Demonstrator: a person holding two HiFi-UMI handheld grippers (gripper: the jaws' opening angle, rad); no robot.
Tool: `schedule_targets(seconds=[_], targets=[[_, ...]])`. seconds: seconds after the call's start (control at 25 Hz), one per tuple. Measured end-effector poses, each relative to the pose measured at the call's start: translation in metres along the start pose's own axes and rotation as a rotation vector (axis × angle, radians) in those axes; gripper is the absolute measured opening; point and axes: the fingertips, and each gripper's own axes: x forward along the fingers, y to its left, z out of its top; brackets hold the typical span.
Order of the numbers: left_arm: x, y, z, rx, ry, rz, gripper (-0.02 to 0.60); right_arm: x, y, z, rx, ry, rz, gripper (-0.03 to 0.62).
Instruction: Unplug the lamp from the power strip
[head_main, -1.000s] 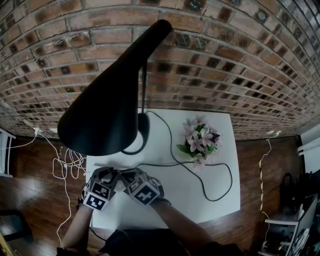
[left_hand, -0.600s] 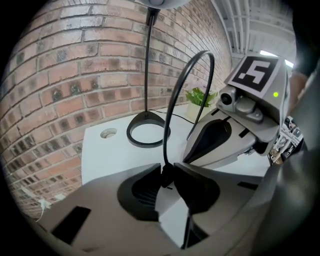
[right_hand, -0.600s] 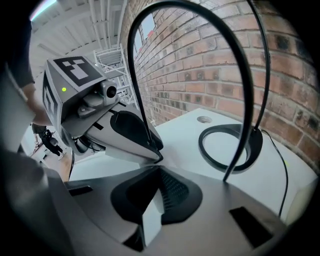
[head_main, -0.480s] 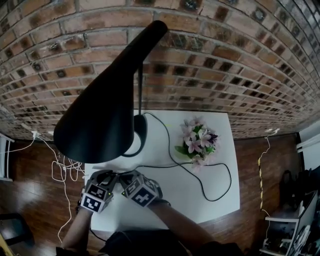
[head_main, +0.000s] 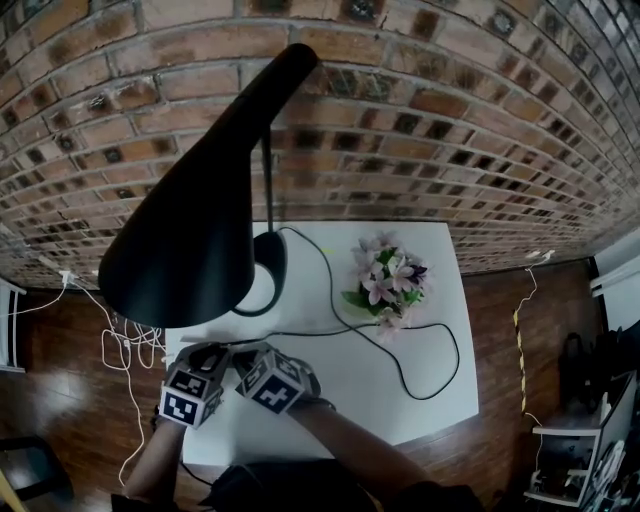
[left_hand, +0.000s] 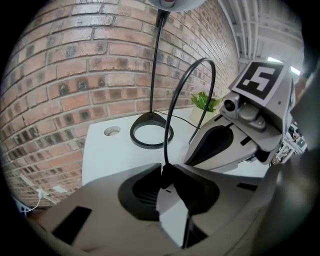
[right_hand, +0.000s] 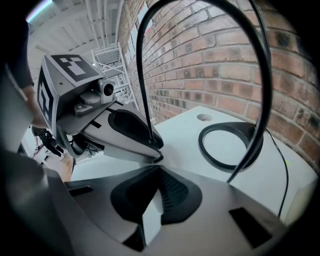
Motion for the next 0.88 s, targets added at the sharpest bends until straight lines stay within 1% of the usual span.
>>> schedule_targets(seconds=[0.2, 0.28, 0.32, 0.36, 0.4, 0.44, 0.48, 0.52, 0.56, 0.6, 0.72, 0.88], targets=[[0.000, -0.001, 0.000, 0.008, 0.009, 0.012, 0.075, 0.000, 0.000, 0.000, -0.004, 0.017, 0.012, -0.006], [-0.001, 0.000, -0.001, -0.019, -0.005, 0.010, 0.075, 0.000, 0.001, 0.000, -0.005, 0.017, 0.010, -0.006], [-0.003, 0.002, 0.003, -0.053, -0.038, 0.001, 0.075, 0.000, 0.001, 0.000, -0.005, 0.017, 0.011, -0.006], [-0.009, 0.004, 0.014, -0.099, -0.099, -0.018, 0.075, 0.000, 0.001, 0.000, -0.003, 0.017, 0.013, -0.006], [-0.016, 0.006, 0.031, -0.147, -0.170, -0.045, 0.080, 0.001, 0.000, 0.000, 0.000, 0.016, 0.018, -0.006], [-0.022, 0.008, 0.050, -0.176, -0.224, -0.069, 0.080, 0.001, -0.001, 0.001, 0.003, 0.015, 0.022, -0.006], [-0.026, 0.009, 0.068, -0.166, -0.247, -0.078, 0.080, 0.000, -0.002, 0.001, 0.007, 0.014, 0.026, -0.006], [-0.029, 0.010, 0.080, -0.123, -0.246, -0.072, 0.080, 0.000, -0.002, 0.000, 0.012, 0.015, 0.028, -0.006], [-0.030, 0.010, 0.086, -0.077, -0.235, -0.062, 0.080, 0.000, -0.001, -0.001, 0.016, 0.017, 0.029, -0.006], [-0.032, 0.010, 0.087, -0.052, -0.225, -0.057, 0.080, 0.000, 0.000, -0.002, 0.019, 0.019, 0.030, -0.006], [-0.035, 0.010, 0.084, -0.067, -0.230, -0.053, 0.081, 0.000, 0.001, -0.001, 0.019, 0.014, 0.032, -0.006], [-0.035, 0.008, 0.071, -0.055, -0.206, -0.018, 0.083, 0.000, -0.001, 0.000, 0.017, 0.006, 0.029, -0.006]])
